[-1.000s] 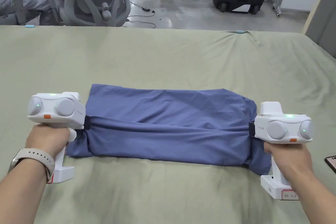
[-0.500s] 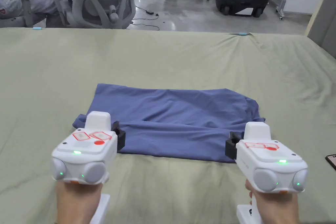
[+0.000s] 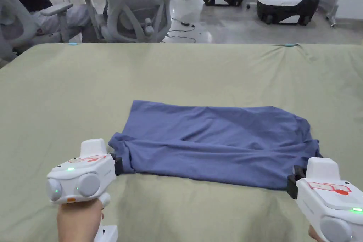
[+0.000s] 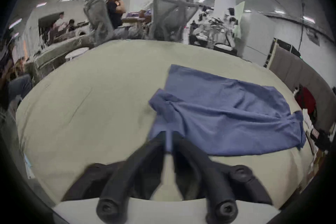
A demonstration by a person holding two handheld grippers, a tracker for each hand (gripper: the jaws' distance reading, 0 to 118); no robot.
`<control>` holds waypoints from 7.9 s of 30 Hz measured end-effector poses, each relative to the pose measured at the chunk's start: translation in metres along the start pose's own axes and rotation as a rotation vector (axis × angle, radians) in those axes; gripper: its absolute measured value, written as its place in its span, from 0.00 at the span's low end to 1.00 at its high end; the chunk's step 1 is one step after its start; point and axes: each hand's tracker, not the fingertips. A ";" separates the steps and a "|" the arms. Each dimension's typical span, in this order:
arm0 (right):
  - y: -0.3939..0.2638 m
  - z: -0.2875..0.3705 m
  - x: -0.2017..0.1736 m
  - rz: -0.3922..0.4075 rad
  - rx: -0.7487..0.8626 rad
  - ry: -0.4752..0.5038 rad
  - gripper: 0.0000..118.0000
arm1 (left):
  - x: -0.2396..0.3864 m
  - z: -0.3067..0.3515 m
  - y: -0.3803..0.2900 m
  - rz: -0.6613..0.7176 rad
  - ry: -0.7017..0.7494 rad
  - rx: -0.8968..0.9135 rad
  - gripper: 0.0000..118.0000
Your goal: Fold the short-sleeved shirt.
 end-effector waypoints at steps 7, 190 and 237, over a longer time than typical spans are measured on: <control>-0.003 -0.008 0.022 -0.022 -0.038 -0.034 0.00 | -0.001 -0.053 0.018 -0.025 0.034 -0.089 0.84; 0.033 0.038 -0.100 0.089 0.131 0.081 0.00 | -0.111 -0.009 -0.040 0.719 -0.460 -0.124 0.98; 0.007 0.035 -0.036 0.017 0.057 0.173 0.00 | 0.103 0.043 0.003 0.104 -0.380 0.019 0.79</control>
